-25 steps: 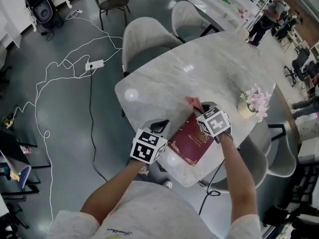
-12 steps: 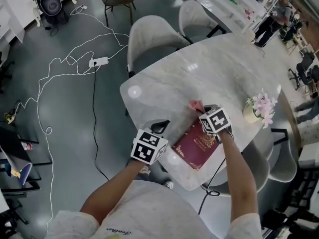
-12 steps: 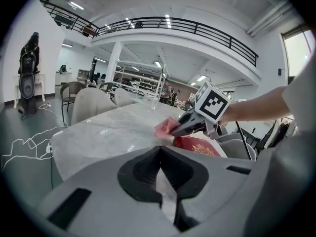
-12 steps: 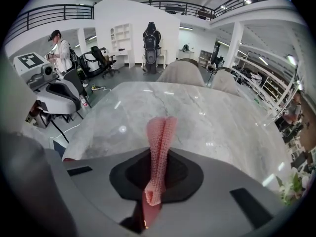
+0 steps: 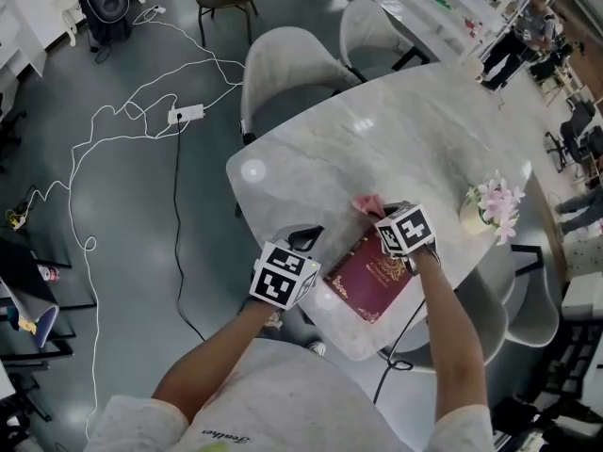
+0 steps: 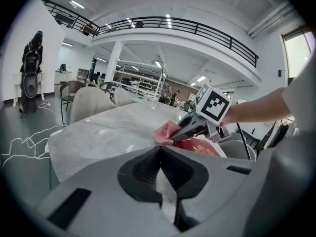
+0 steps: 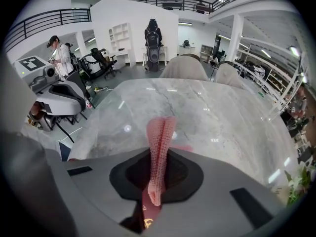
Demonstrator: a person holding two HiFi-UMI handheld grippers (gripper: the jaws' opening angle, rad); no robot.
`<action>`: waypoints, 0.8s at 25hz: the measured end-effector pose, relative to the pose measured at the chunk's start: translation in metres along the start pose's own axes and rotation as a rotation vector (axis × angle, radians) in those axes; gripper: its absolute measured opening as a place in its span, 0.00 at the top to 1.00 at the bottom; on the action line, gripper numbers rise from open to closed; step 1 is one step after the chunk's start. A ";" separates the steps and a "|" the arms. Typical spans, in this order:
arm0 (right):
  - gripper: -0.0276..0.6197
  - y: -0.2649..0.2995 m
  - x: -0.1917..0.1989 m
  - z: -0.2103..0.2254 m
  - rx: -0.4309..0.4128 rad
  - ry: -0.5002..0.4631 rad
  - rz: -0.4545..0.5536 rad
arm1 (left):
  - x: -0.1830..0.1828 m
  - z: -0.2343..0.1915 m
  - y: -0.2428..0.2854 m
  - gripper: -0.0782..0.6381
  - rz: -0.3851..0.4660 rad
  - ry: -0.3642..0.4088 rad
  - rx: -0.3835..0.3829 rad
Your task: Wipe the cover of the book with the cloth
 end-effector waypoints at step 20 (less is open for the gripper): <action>0.93 0.001 0.001 -0.024 -0.111 0.028 0.017 | 0.000 0.012 -0.005 0.88 0.010 0.000 -0.017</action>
Point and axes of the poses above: the fingertips, and each gripper's own axes: y forward along the fingers, z to its right, x out of its underside, the point moved 6 cm from there along -y, backward along the fingers
